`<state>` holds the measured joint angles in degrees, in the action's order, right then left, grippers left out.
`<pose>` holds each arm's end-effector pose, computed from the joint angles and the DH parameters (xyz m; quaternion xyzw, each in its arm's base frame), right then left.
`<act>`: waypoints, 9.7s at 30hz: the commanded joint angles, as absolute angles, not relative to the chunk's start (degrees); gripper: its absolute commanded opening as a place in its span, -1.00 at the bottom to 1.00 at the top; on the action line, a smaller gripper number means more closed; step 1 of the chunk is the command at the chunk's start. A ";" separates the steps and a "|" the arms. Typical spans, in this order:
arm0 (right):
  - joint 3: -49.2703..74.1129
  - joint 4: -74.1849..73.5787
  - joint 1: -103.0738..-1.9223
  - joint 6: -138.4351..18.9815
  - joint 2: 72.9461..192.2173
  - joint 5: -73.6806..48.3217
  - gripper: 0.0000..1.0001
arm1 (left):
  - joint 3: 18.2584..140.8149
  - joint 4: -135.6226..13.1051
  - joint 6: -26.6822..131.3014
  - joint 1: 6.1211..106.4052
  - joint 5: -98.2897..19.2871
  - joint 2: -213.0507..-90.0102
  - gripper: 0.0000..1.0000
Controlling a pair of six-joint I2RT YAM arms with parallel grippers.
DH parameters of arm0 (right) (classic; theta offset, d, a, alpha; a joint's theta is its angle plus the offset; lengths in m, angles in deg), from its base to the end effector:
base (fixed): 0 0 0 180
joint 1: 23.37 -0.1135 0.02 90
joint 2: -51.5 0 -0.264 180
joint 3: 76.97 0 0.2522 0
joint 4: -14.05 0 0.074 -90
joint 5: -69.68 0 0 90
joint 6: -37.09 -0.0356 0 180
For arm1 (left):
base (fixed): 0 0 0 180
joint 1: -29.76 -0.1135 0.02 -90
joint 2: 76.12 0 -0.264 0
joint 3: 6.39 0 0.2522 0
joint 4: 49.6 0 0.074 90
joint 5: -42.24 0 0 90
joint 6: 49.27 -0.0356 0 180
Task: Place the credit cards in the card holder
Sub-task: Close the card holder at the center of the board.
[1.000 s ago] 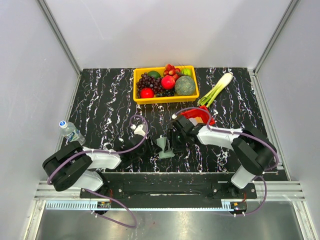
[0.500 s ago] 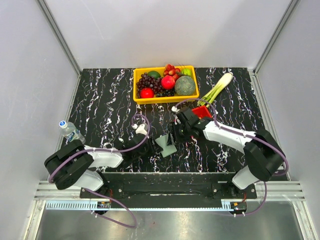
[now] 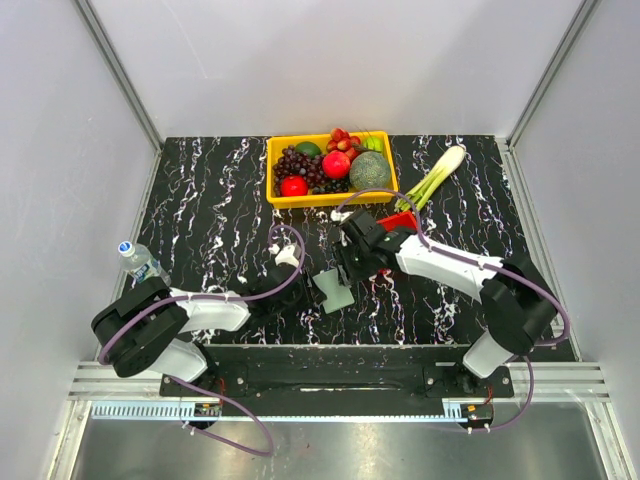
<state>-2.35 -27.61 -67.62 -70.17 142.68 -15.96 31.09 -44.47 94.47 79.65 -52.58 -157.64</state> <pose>0.2308 0.2286 0.2125 -0.2344 0.9321 0.1713 0.2164 0.1618 -0.1874 0.1305 -0.0484 0.9003 -0.3152 0.2962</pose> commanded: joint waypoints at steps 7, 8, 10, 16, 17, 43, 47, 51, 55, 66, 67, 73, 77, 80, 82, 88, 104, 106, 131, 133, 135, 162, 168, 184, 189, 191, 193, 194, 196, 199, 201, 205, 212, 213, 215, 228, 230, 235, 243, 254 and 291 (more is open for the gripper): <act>3.50 -29.85 -73.56 -67.94 147.30 -27.61 -0.06 | 32.77 -45.87 93.11 79.77 -54.71 -157.77 -0.35; 3.41 -29.85 -73.64 -68.03 147.30 -27.96 -0.07 | 32.68 -45.96 93.03 79.77 -54.71 -157.77 -0.35; 3.23 -29.85 -73.82 -68.20 147.39 -28.40 -0.08 | 32.77 -45.87 93.03 79.86 -54.71 -157.77 -0.35; 3.50 -29.77 -74.17 -68.38 148.79 -28.58 -0.14 | 32.68 -45.52 93.02 79.77 -54.44 -157.69 -0.35; 3.67 -29.77 -74.26 -68.38 148.97 -28.41 -0.14 | 32.59 -45.43 93.02 79.77 -54.44 -157.77 -0.35; 2.79 -27.57 -75.23 -69.52 147.65 -27.79 -0.35 | 32.94 -45.17 92.85 79.77 -53.91 -158.30 -0.37; 2.97 -27.39 -75.23 -69.79 148.27 -27.71 -0.34 | 32.94 -45.08 92.67 79.86 -53.65 -158.39 -0.38; 2.71 -26.87 -75.23 -70.31 148.09 -27.70 -0.42 | 32.86 -44.91 92.67 79.86 -53.65 -158.48 -0.38; 2.27 -26.25 -75.23 -70.67 147.83 -28.14 -0.48 | 32.86 -44.73 92.76 79.77 -53.48 -158.48 -0.38; 1.91 -26.07 -75.23 -71.19 148.44 -28.58 -0.74 | 32.77 -44.64 92.76 79.86 -53.39 -158.48 -0.39; 1.91 -26.16 -75.23 -71.19 148.62 -28.84 -0.77 | 32.77 -44.64 92.76 79.86 -53.39 -158.56 -0.39; 1.83 -26.60 -75.23 -71.37 148.71 -30.16 -0.96 | 32.77 -44.47 92.67 79.86 -53.30 -158.65 -0.40; 2.09 -27.04 -75.23 -71.63 149.32 -30.34 -0.97 | 32.68 -44.47 92.67 79.86 -53.21 -158.65 -0.40; 1.91 -26.95 -75.23 -71.72 148.97 -30.51 -0.76 | 32.59 -44.47 92.76 79.86 -53.30 -158.48 -0.40; 1.91 -26.87 -75.23 -71.81 148.88 -30.87 -0.66 | 32.77 -44.47 92.67 79.77 -53.30 -158.48 -0.40; 2.27 -26.95 -75.23 -71.90 149.59 -30.87 -0.60 | 32.86 -44.12 92.59 79.86 -52.95 -158.74 -0.41; 1.91 -27.13 -75.23 -72.34 149.76 -30.78 -0.89 | 32.86 -43.76 92.50 79.86 -52.60 -159.18 -0.41; 1.74 -27.30 -75.23 -72.51 150.02 -30.78 -0.99 | 32.94 -43.76 92.58 79.86 -52.42 -159.27 -0.41; -1.95 -21.42 -72.77 -74.62 145.72 -24.45 -1.00 | 32.77 -43.59 92.32 79.77 -52.42 -159.27 -0.42; -1.78 -21.50 -72.42 -74.36 145.54 -24.54 -1.00 | 32.77 -43.59 92.32 79.86 -52.33 -159.27 -0.42; -1.95 -21.42 -72.15 -74.10 145.54 -23.93 -1.00 | 32.85 -43.50 92.32 79.77 -52.33 -159.36 -0.42; 3.14 -29.76 -65.73 -63.82 152.57 -2.30 -1.00 | 32.77 -43.59 92.15 79.86 -52.24 -159.44 -0.42; 4.02 -29.77 -65.65 -64.16 153.28 -4.58 -1.00 | 32.77 -43.59 92.15 79.86 -52.24 -159.27 -0.42; 4.11 -27.31 -64.86 -66.44 152.13 -4.85 -1.00 | 32.77 -43.24 92.06 79.86 -51.98 -159.71 -0.43; 3.85 -26.25 -64.85 -67.15 152.05 -5.12 -1.00 | 32.86 -43.15 92.06 79.77 -51.89 -159.71 -0.43; 3.85 -25.90 -64.77 -67.59 152.31 -4.85 -1.00 | 32.94 -42.97 92.06 79.77 -51.72 -159.88 -0.43; 3.50 -25.02 -64.85 -68.03 152.22 -4.85 -1.00 | 32.94 -42.97 92.06 79.77 -51.63 -159.88 -0.43; 3.50 -25.11 -64.77 -67.94 152.40 -4.76 -1.00 | 32.86 -42.97 91.97 79.86 -51.63 -159.88 -0.43; 3.32 -25.54 -64.77 -67.94 152.75 -4.68 -1.00 | 32.86 -43.15 92.06 79.77 -51.89 -159.71 -0.43; 2.53 -25.72 -64.85 -67.77 152.58 -4.15 -1.00 | 32.94 -43.32 92.06 79.77 -52.07 -159.62 -0.43; 2.44 -26.68 -64.86 -67.24 152.75 -4.59 -1.00 | 32.94 -43.32 92.15 79.69 -52.07 -159.71 -0.43; 2.18 -27.57 -64.85 -66.62 152.84 -4.59 -1.00 | 33.12 -43.32 92.06 79.77 -51.98 -159.80 -0.43; 2.44 -28.71 -64.77 -65.66 153.54 -4.77 -1.00 | 33.29 -43.50 91.97 79.77 -51.98 -159.88 -0.43; 2.53 -28.80 -64.77 -65.66 153.63 -4.68 -1.00 | 33.30 -43.50 91.97 79.77 -51.98 -159.88 -0.43; 2.62 -28.45 -64.77 -65.74 153.89 -4.68 -1.00 | 33.30 -43.59 92.06 79.77 -51.98 -159.88 -0.43; 2.79 -26.78 -64.77 -66.71 155.12 -4.41 -1.00 | 33.30 -43.15 91.88 79.69 -51.54 -160.15 -0.44; 2.71 -26.78 -64.86 -66.80 155.56 -4.76 -1.00 | 33.30 -42.97 91.97 79.77 -51.54 -160.06 -0.44; 2.09 -27.04 -64.86 -66.71 156.26 -7.22 -1.00 | 33.21 -42.88 91.88 79.77 -51.45 -160.06 -0.44; 0.69 -26.52 -64.86 -66.62 157.76 -9.07 -1.00 | 33.29 -42.53 91.88 79.86 -51.19 -160.50 -0.44; -1.77 -23.18 -63.89 -67.15 159.78 -5.74 -1.00 | 32.86 -42.97 91.97 79.77 -51.72 -159.97 -0.44; -15.13 -10.69 -55.36 -72.95 135.88 -5.28 -0.23 | 46.73 -52.10 85.12 78.55 -50.41 -158.02 0.05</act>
<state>-13.17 -8.35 -56.19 -72.83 137.06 1.88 40.08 -52.20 87.93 79.48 -53.46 -154.40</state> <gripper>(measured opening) 0.438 0.526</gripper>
